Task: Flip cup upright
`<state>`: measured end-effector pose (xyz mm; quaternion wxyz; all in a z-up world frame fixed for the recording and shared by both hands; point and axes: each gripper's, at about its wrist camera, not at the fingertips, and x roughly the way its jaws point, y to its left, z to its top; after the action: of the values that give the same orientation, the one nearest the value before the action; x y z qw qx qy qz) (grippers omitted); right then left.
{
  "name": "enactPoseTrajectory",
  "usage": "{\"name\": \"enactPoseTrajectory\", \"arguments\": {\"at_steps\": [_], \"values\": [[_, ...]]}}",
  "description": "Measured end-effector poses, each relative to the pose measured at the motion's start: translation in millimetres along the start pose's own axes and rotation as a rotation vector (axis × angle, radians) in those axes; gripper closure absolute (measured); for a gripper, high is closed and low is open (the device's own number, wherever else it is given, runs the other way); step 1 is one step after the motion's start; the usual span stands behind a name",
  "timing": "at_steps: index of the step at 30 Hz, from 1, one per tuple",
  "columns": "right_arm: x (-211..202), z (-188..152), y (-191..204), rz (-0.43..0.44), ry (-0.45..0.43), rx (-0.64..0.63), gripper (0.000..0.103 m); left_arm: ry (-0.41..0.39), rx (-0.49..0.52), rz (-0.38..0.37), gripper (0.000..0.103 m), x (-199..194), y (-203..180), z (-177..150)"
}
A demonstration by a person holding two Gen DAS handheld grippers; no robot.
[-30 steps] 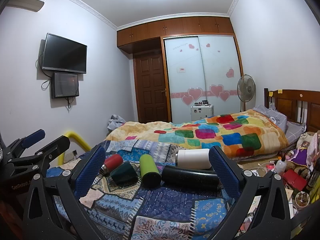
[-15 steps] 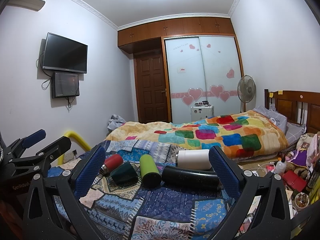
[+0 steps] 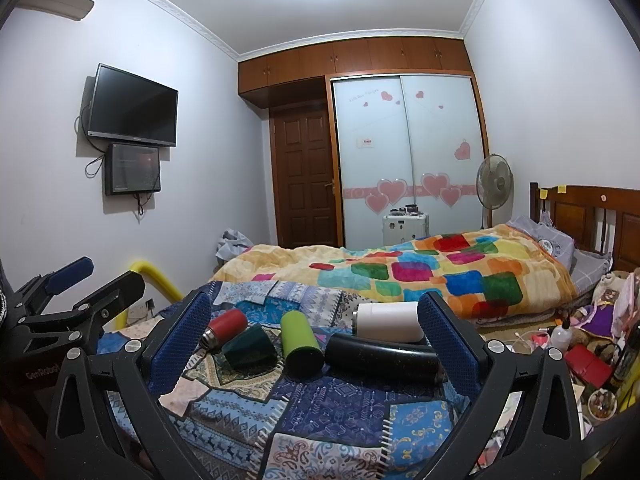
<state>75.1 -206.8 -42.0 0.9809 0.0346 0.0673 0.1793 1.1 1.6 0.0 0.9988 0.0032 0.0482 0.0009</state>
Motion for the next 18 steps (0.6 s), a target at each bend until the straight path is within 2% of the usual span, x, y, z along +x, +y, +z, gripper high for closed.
{"name": "enactPoseTrajectory", "arguments": {"at_steps": [18], "values": [[-0.8, 2.1, 2.3, 0.001, -0.005, -0.01, 0.0, -0.007, -0.002, 0.001, 0.0, -1.4, -1.7, 0.3]]}}
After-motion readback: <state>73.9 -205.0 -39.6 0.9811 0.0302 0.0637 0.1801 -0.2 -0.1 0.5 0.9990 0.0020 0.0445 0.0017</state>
